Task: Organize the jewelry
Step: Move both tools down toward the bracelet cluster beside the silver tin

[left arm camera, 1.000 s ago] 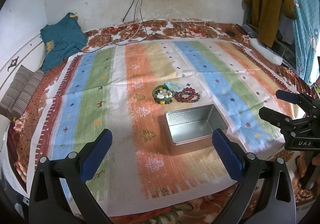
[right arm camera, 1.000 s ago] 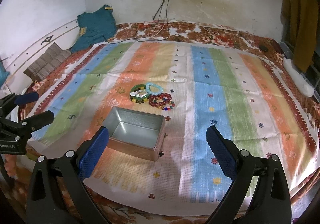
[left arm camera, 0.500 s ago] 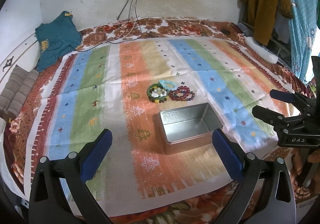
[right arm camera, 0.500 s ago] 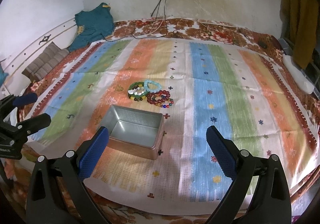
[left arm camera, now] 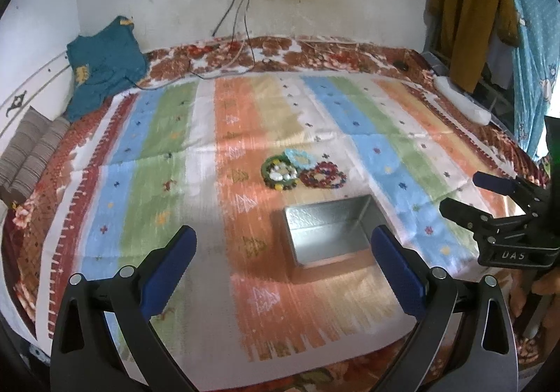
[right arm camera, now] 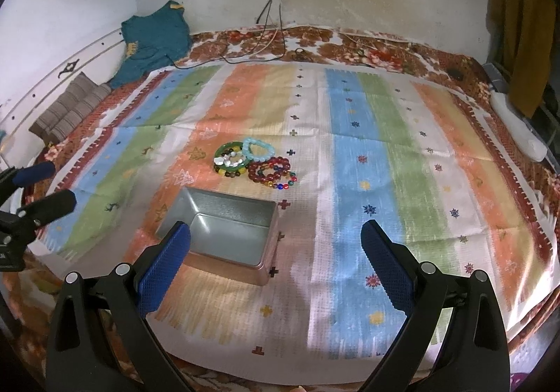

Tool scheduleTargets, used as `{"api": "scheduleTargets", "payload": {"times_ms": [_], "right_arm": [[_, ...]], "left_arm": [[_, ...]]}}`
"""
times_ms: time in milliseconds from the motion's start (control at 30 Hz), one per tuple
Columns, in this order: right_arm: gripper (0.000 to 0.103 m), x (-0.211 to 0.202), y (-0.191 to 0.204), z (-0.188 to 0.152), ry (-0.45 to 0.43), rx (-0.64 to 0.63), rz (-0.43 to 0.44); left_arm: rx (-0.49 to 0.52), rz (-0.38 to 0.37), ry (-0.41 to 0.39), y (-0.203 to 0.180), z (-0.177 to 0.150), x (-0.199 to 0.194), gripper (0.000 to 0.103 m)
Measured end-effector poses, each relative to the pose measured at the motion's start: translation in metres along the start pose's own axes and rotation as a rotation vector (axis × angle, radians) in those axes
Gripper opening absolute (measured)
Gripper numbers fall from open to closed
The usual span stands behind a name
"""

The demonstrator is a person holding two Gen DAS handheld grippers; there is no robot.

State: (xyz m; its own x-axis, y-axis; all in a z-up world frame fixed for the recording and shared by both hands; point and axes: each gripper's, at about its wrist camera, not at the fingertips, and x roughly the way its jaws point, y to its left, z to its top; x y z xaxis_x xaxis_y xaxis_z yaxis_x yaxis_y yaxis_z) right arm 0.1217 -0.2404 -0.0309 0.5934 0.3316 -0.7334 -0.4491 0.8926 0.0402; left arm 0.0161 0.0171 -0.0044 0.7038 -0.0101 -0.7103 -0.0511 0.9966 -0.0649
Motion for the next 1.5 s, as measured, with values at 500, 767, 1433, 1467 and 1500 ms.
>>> {"api": "scheduleTargets", "payload": {"times_ms": [500, 767, 1433, 1467, 1500], "right_arm": [[0.099, 0.027, -0.002, 0.017, 0.041, -0.037, -0.049], [0.099, 0.046, -0.005, 0.031, 0.066, -0.033, -0.059], [0.099, 0.101, -0.008, 0.051, 0.186, -0.023, -0.043], [0.099, 0.105, -0.010, 0.052, 0.198, -0.014, -0.040], [0.099, 0.109, -0.011, 0.053, 0.209, -0.004, -0.039]], "left_arm": [[0.094, 0.133, 0.053, -0.013, 0.036, 0.045, 0.097], [0.079, 0.125, 0.097, -0.015, 0.060, 0.078, 0.097], [0.016, 0.128, 0.163, -0.007, 0.094, 0.140, 0.097], [0.016, 0.133, 0.166, -0.007, 0.096, 0.143, 0.097], [0.013, 0.133, 0.170, -0.007, 0.098, 0.147, 0.097]]}}
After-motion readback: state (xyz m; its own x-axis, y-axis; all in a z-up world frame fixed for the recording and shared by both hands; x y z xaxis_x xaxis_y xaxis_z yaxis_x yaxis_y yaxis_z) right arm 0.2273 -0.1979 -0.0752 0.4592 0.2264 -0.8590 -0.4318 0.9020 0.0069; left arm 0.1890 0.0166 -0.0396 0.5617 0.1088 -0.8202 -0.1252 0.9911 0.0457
